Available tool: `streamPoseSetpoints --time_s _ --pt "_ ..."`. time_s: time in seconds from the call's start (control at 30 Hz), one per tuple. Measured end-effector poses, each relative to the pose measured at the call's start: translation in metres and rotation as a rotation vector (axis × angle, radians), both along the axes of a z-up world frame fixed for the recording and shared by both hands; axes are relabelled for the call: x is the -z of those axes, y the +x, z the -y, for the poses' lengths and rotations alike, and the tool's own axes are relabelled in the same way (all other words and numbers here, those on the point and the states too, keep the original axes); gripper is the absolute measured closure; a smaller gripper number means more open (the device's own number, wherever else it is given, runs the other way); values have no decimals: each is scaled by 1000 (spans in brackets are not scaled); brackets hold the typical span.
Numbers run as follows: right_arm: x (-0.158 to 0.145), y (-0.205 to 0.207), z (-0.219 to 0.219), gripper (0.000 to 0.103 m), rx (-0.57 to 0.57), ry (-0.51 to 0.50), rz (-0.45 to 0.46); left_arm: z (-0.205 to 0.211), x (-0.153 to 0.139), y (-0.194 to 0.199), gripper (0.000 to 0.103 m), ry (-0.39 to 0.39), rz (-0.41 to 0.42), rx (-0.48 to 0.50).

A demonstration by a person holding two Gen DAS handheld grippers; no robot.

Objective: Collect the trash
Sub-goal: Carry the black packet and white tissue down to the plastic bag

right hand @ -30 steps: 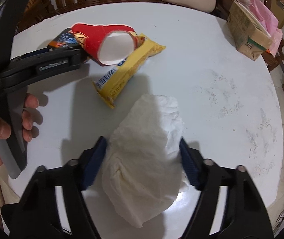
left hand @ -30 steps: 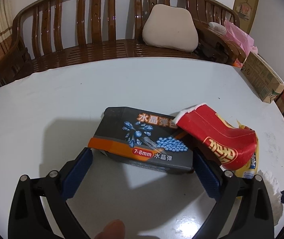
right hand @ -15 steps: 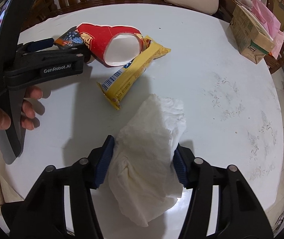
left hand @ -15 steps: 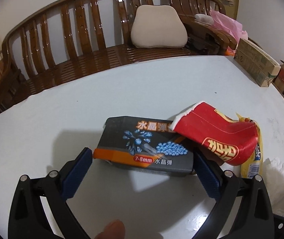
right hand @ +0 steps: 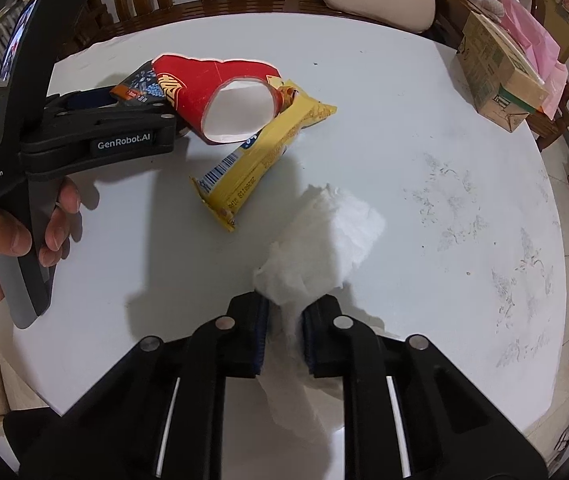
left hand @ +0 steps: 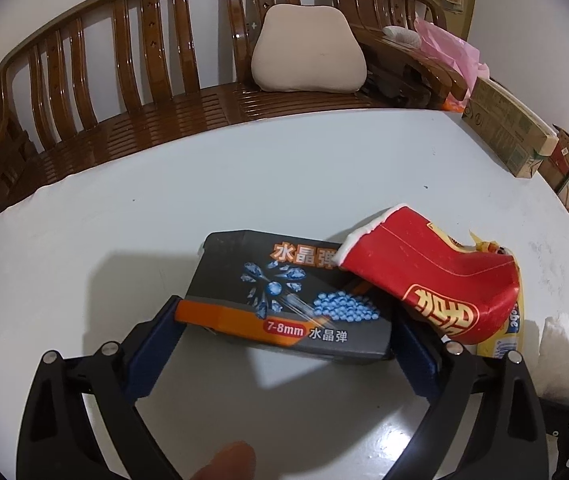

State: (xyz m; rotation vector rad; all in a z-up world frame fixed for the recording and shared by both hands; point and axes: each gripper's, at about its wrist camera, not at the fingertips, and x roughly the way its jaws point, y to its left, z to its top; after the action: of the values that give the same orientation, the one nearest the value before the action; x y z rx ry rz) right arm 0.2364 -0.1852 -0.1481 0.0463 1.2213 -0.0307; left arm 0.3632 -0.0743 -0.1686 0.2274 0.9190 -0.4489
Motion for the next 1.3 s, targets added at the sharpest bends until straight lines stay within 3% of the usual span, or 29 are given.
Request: streamPoseSetpoints --time_s 0.63,1.3 --pt "-5 -4 -2 94 -36 7 12 -21 -5 -21 12 -13 -8 -77" --pt "-51 -38 -5 94 -77 29 83 -43 -54 -75 12 -16 34 -132"
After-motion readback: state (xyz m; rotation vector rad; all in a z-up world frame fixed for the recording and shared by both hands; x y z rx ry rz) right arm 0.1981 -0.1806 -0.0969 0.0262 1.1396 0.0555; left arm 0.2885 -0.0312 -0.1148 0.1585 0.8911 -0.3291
